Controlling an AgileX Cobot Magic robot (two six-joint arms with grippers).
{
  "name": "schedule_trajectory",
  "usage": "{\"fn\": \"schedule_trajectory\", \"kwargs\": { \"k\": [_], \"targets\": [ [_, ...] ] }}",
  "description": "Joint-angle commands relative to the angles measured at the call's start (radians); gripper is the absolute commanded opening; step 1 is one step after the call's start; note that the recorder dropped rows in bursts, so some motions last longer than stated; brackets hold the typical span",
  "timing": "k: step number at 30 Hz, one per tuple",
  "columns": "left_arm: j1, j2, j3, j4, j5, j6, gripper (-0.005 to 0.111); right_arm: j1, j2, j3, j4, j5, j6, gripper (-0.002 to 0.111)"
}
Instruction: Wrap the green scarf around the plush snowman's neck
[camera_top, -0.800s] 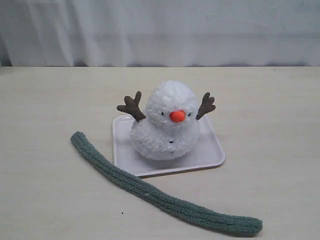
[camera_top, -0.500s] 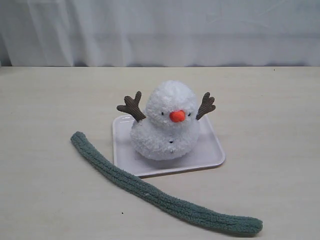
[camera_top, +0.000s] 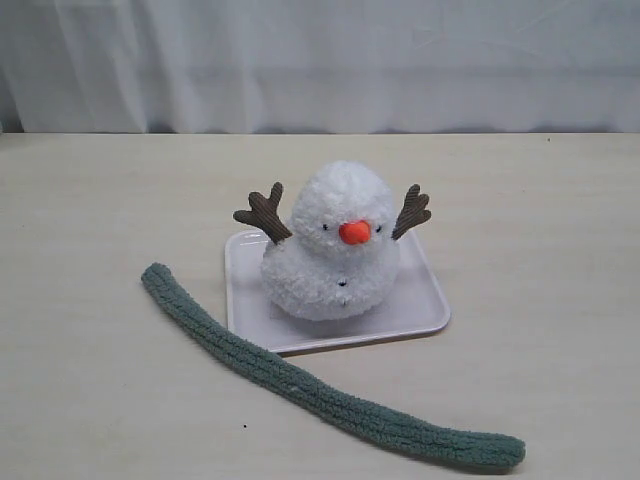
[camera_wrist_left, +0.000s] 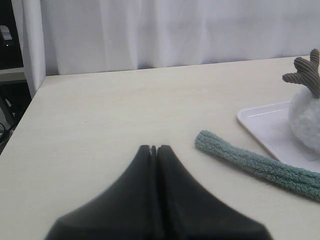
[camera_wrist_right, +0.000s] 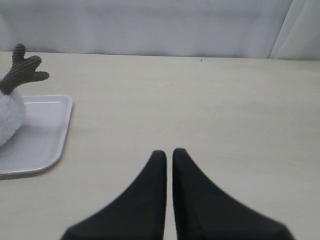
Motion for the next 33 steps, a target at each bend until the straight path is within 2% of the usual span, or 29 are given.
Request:
{"fn": "schedule_trajectory", "kwargs": {
  "k": [1, 6, 12, 15, 20, 23, 26, 28, 31, 33],
  "targets": [
    [0.003, -0.003, 0.003, -0.004, -0.010, -0.002, 0.000, -0.004, 0.000, 0.001, -0.089, -0.035, -0.052, 0.004],
    [0.003, -0.003, 0.003, -0.004, -0.010, -0.002, 0.000, -0.004, 0.000, 0.001, -0.136, -0.101, -0.044, 0.004],
    [0.003, -0.003, 0.003, -0.004, -0.010, -0.002, 0.000, -0.004, 0.000, 0.001, -0.131, -0.443, -0.041, 0.004],
    [0.003, -0.003, 0.003, -0.004, -0.010, -0.002, 0.000, -0.004, 0.000, 0.001, -0.115, -0.682, -0.014, 0.004],
    [0.003, -0.003, 0.003, -0.004, -0.010, -0.002, 0.000, -0.004, 0.000, 0.001, -0.111, -1.132, 0.269, 0.004],
    [0.003, -0.003, 0.003, -0.004, -0.010, -0.002, 0.000, -0.004, 0.000, 0.001, -0.089, -1.254, 0.346, 0.004],
    [0.003, -0.003, 0.003, -0.004, -0.010, -0.002, 0.000, -0.004, 0.000, -0.022, -0.094, -1.265, 0.440, 0.004],
    [0.003, -0.003, 0.003, -0.004, -0.010, -0.002, 0.000, -0.004, 0.000, -0.064, -0.119, -1.178, 0.590, 0.004],
    [0.003, -0.003, 0.003, -0.004, -0.010, -0.002, 0.000, -0.004, 0.002, -0.193, -0.283, -0.884, 0.755, 0.004],
    [0.003, -0.003, 0.003, -0.004, -0.010, -0.002, 0.000, -0.004, 0.016, -0.287, -0.499, -0.699, 0.852, 0.007]
  ]
}}
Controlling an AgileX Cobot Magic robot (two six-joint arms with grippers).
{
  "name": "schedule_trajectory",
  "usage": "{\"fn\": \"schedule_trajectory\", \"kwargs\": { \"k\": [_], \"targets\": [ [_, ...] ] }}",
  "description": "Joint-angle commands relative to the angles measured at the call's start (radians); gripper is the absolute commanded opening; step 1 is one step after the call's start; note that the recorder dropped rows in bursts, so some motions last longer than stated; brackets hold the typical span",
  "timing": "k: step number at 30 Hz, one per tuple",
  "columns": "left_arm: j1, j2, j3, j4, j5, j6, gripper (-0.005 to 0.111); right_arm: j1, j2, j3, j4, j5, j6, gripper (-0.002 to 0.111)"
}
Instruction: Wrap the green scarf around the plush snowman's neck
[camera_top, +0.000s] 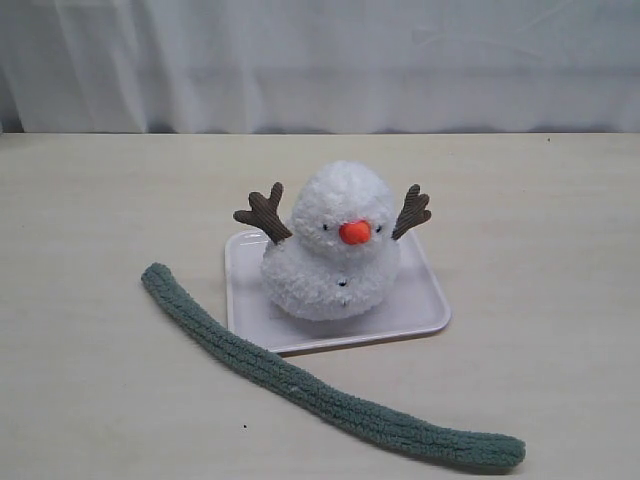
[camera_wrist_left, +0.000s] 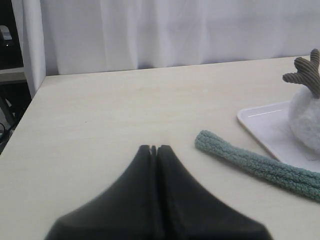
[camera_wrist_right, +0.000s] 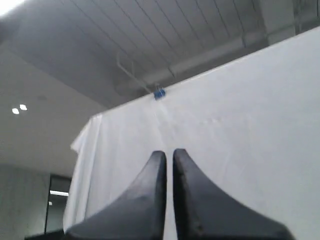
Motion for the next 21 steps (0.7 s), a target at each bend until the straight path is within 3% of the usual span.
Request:
{"fn": "schedule_trajectory", "kwargs": {
  "k": [1, 5, 7, 9, 14, 17, 21],
  "targets": [
    [0.003, -0.003, 0.003, -0.004, -0.010, -0.002, 0.000, -0.004, 0.028, -0.179, -0.385, 0.382, 0.266, 0.010],
    [0.003, -0.003, 0.003, -0.004, -0.010, -0.002, 0.000, -0.004, 0.110, -0.310, -0.763, 0.541, 0.603, 0.041],
    [0.003, -0.003, 0.003, -0.004, -0.010, -0.002, 0.000, -0.004, 0.162, -0.356, -0.884, 0.548, 0.743, 0.063],
    [0.003, -0.003, 0.003, -0.004, -0.010, -0.002, 0.000, -0.004, 0.231, -0.393, -1.005, 0.540, 0.894, 0.077],
    [0.003, -0.003, 0.003, -0.004, -0.010, -0.002, 0.000, -0.004, 0.432, -0.480, -1.376, 0.394, 1.154, 0.076],
    [0.003, -0.003, 0.003, -0.004, -0.010, -0.002, 0.000, -0.004, 0.553, -0.512, -1.376, 0.398, 0.974, 0.076],
    [0.003, -0.003, 0.003, -0.004, -0.010, -0.002, 0.000, -0.004, 0.659, -0.527, -1.376, 0.624, 0.750, 0.076]
  ]
}}
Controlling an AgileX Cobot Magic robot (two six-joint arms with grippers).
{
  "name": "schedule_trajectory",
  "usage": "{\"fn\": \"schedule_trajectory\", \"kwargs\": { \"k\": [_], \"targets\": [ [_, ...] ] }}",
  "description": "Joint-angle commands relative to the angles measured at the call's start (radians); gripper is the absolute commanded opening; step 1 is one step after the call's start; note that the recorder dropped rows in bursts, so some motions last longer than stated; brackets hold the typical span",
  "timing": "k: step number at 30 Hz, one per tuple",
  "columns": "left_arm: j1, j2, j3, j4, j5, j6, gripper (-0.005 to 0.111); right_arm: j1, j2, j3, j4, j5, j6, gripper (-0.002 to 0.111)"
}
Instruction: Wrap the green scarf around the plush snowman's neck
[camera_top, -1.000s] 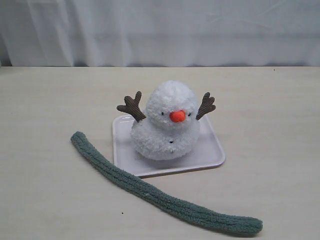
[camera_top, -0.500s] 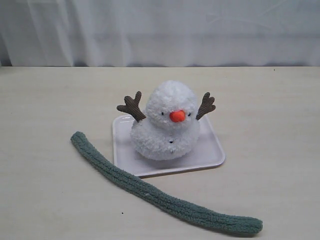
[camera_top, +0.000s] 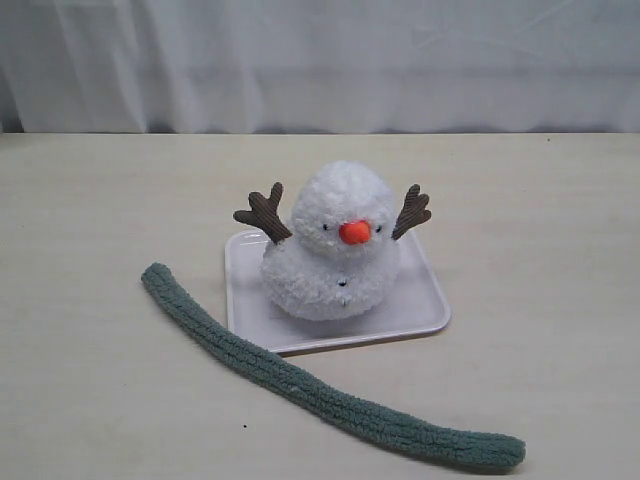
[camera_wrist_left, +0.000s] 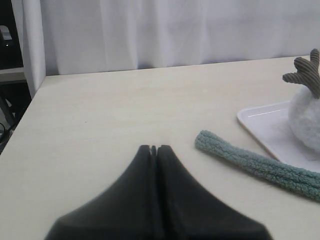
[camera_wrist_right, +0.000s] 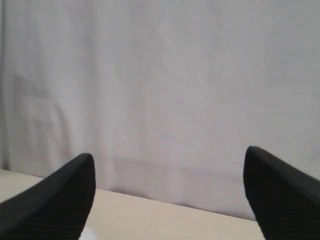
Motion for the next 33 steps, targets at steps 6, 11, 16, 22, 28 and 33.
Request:
{"fn": "schedule_trajectory", "kwargs": {
  "k": [6, 11, 16, 22, 28, 33],
  "targets": [
    [0.003, -0.003, 0.003, -0.004, -0.010, -0.002, 0.000, -0.002, 0.206, -0.029, 0.262, 0.731, -0.519, 0.076],
    [0.003, -0.003, 0.003, -0.004, -0.010, -0.002, 0.000, -0.002, 0.362, -0.185, 1.013, 0.888, -1.158, 0.075],
    [0.003, -0.003, 0.003, -0.004, -0.010, -0.002, 0.000, -0.002, 0.502, -0.300, 1.375, 1.196, -1.485, 0.075],
    [0.003, -0.003, 0.003, -0.004, -0.010, -0.002, 0.000, -0.002, 0.547, -0.307, 1.776, 1.342, -1.907, 0.075],
    [0.003, -0.003, 0.003, -0.004, -0.010, -0.002, 0.000, 0.005, 0.543, -0.254, 2.370, 1.476, -2.438, 0.075],
    [0.003, -0.003, 0.003, -0.004, -0.010, -0.002, 0.000, 0.162, 0.537, -0.110, 2.327, 1.323, -2.612, 0.075]
  ]
}}
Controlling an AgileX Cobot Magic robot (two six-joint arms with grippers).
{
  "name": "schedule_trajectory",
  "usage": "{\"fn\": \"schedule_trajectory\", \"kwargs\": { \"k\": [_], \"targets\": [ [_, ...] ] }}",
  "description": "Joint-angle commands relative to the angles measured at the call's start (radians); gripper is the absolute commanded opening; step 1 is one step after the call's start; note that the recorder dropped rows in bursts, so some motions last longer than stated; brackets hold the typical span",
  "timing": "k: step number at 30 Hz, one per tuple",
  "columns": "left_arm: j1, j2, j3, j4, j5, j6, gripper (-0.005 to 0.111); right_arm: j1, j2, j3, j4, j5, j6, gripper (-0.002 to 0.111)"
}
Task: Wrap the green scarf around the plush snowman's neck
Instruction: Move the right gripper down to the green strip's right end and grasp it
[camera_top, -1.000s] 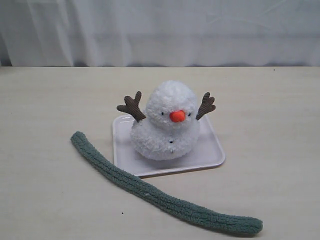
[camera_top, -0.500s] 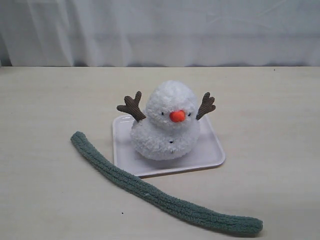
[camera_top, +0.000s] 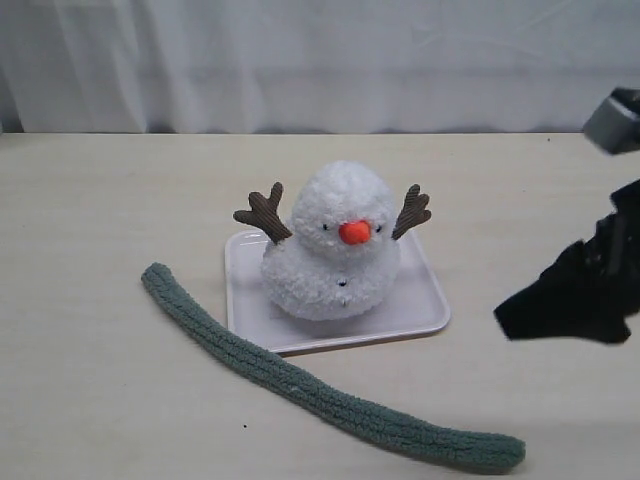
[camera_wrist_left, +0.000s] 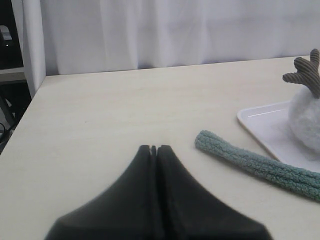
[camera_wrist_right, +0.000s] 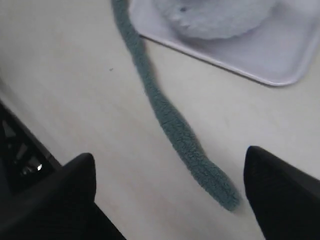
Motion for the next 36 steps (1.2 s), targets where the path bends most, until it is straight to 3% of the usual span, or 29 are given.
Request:
{"fn": "schedule_trajectory", "kwargs": {
  "k": [1, 4, 8, 10, 12, 19, 31, 33, 36],
  "targets": [
    [0.003, -0.003, 0.003, -0.004, -0.010, -0.002, 0.000, 0.138, -0.006, 0.123, -0.078, -0.180, -0.110, 0.076],
    [0.003, -0.003, 0.003, -0.004, -0.010, -0.002, 0.000, 0.310, 0.019, 0.241, -0.197, -0.381, -0.069, 0.076],
    [0.003, -0.003, 0.003, -0.004, -0.010, -0.002, 0.000, 0.443, 0.081, 0.259, -0.263, -0.452, -0.001, 0.076],
    [0.003, -0.003, 0.003, -0.004, -0.010, -0.002, 0.000, 0.549, 0.157, 0.259, -0.407, -0.544, 0.120, 0.076],
    [0.003, -0.003, 0.003, -0.004, -0.010, -0.002, 0.000, 0.593, 0.232, 0.259, -0.516, -0.612, 0.193, 0.076],
    [0.003, -0.003, 0.003, -0.004, -0.010, -0.002, 0.000, 0.595, 0.440, 0.259, -0.578, -0.750, 0.214, 0.076],
    [0.003, -0.003, 0.003, -0.004, -0.010, -0.002, 0.000, 0.595, 0.536, 0.259, -0.607, -0.867, 0.216, 0.075],
    [0.003, -0.003, 0.003, -0.004, -0.010, -0.002, 0.000, 0.595, 0.536, 0.259, -0.607, -0.867, 0.216, 0.068],
    [0.003, -0.003, 0.003, -0.004, -0.010, -0.002, 0.000, 0.595, 0.536, 0.259, -0.607, -0.867, 0.214, 0.048]
  ]
}}
